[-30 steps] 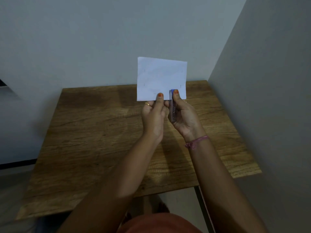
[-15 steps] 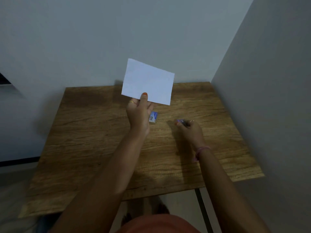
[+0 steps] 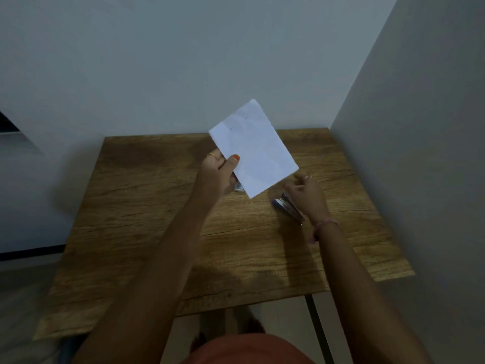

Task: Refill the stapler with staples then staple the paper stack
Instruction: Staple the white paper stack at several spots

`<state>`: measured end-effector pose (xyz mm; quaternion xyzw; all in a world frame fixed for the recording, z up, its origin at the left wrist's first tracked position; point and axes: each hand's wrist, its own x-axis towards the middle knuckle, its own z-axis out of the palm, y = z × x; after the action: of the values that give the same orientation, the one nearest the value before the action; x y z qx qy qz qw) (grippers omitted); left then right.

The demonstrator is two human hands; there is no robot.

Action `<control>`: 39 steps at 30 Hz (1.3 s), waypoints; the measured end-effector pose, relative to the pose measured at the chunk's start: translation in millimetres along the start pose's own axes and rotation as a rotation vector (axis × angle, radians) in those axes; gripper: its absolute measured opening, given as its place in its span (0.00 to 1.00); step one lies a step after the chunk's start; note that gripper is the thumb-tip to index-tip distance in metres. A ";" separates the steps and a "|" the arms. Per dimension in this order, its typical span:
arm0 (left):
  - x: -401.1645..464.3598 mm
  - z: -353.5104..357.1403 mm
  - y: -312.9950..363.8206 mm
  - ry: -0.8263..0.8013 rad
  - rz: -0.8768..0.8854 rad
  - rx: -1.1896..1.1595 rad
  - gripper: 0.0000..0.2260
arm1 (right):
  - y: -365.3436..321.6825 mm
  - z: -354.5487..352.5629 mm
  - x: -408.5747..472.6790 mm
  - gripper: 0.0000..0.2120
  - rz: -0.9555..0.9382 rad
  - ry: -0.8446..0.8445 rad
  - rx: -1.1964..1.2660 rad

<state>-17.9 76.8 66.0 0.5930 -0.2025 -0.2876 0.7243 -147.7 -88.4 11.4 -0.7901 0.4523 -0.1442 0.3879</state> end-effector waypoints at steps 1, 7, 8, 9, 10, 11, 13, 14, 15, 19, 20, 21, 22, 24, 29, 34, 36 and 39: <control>0.5 -2.9 2.0 -0.039 -0.006 0.008 0.13 | -9.0 -10.4 0.5 0.15 -0.014 0.001 0.160; 5.8 -15.6 9.3 -0.173 -0.026 0.140 0.13 | -53.7 -57.0 -9.3 0.32 -0.063 -0.476 0.735; 6.4 -16.4 9.8 -0.185 -0.031 0.145 0.13 | -56.4 -57.7 -11.0 0.30 -0.093 -0.522 0.690; 6.7 -17.0 10.5 -0.202 -0.031 0.150 0.12 | -58.0 -57.4 -12.6 0.28 -0.122 -0.551 0.639; 6.8 -17.5 11.2 -0.220 -0.027 0.154 0.11 | -58.5 -56.2 -14.2 0.23 -0.137 -0.566 0.602; 6.8 -18.5 12.1 -0.235 -0.021 0.163 0.10 | -57.9 -54.9 -14.9 0.19 -0.137 -0.569 0.589; 7.1 -21.8 15.0 -0.262 -0.023 0.192 0.11 | -55.4 -53.2 -14.5 0.16 -0.126 -0.565 0.612; 7.5 -23.9 16.6 -0.278 -0.035 0.209 0.12 | -54.3 -52.9 -14.3 0.16 -0.122 -0.568 0.629; 7.8 -25.9 17.9 -0.296 -0.053 0.227 0.13 | -53.2 -52.5 -14.3 0.17 -0.122 -0.571 0.639; 9.1 -26.0 21.4 -0.304 -0.120 0.232 0.09 | -49.4 -51.1 -13.5 0.13 -0.150 -0.594 0.662; 9.7 -25.0 21.9 -0.294 -0.129 0.205 0.07 | -49.0 -50.8 -13.5 0.09 -0.168 -0.605 0.667; 10.2 -24.2 22.4 -0.291 -0.139 0.178 0.06 | -49.4 -50.9 -14.0 0.07 -0.192 -0.608 0.671; 10.7 -23.4 22.5 -0.294 -0.151 0.154 0.05 | -50.1 -50.8 -14.8 0.07 -0.210 -0.603 0.677; 11.0 -23.3 22.5 -0.311 -0.181 0.113 0.04 | -48.8 -51.1 -15.0 0.08 -0.214 -0.601 0.714; 11.5 -22.8 24.8 -0.438 -0.178 0.064 0.14 | -49.1 -52.2 -17.4 0.16 -0.179 -0.617 0.738; 13.5 -17.1 25.1 -0.409 -0.173 0.016 0.17 | -52.0 -52.9 -17.0 0.17 -0.177 -0.596 0.707; 12.8 -15.2 23.7 -0.389 -0.201 -0.013 0.19 | -53.3 -56.0 -17.5 0.18 -0.234 -0.574 0.666; 11.8 -12.6 21.6 -0.330 -0.226 -0.003 0.23 | -55.9 -61.5 -18.1 0.22 -0.333 -0.547 0.566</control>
<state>2.9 81.2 83.8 0.5558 -0.2502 -0.4604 0.6454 -159.5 -86.9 95.6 -0.7239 0.1416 -0.1086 0.6664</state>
